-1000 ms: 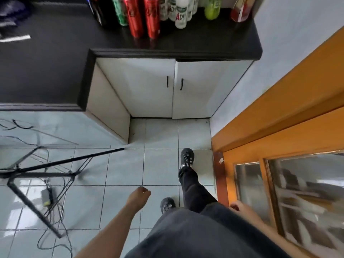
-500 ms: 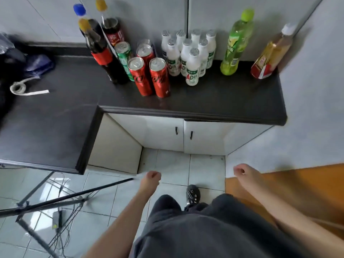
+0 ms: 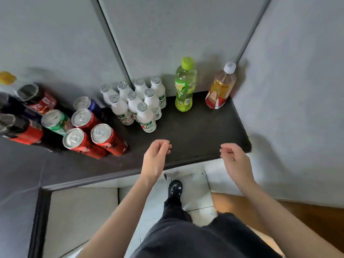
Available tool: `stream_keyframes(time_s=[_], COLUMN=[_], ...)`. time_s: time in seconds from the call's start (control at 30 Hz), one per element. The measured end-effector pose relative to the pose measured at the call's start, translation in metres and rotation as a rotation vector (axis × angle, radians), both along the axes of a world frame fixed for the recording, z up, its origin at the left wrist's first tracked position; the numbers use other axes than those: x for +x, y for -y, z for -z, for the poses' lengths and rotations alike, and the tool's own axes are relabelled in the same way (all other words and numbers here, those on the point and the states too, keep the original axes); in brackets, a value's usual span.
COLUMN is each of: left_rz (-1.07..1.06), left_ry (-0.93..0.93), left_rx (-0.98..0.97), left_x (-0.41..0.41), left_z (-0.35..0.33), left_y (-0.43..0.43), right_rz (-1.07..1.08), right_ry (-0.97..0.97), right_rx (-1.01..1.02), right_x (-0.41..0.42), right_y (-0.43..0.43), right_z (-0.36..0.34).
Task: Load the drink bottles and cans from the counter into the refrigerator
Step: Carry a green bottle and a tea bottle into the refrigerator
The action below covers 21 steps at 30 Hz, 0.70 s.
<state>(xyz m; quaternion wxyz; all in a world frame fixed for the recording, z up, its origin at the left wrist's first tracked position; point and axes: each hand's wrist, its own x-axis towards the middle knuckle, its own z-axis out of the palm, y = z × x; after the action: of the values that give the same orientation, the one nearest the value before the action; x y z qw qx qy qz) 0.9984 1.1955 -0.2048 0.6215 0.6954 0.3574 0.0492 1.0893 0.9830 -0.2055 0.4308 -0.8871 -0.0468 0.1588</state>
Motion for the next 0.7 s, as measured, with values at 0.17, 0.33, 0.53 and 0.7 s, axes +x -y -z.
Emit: stream_keyframes(time_s=[0.17, 0.33, 0.53, 0.7], left_rz=[-0.021, -0.053, 0.085, 0.128], left_ry=[0.229, 0.362, 0.419, 0.447], left_rx=[0.152, 0.178, 0.381, 0.444], left_x=[0.083, 0.154, 0.193, 0.196], left_z=[-0.024, -0.042, -0.04, -0.036], left_y=[-0.023, -0.034, -0.033, -0.033], right_rz=[0.147, 0.287, 0.26, 0.194], right_ry=[0.156, 0.299, 0.326, 0.42], right_rx=[0.017, -0.006, -0.017, -0.021], right_x=[0.065, 0.124, 0.173, 0.185], right_y=[-0.026, -0.063, -0.09, -0.1], right_z=[-0.034, -0.049, -0.044, -0.03])
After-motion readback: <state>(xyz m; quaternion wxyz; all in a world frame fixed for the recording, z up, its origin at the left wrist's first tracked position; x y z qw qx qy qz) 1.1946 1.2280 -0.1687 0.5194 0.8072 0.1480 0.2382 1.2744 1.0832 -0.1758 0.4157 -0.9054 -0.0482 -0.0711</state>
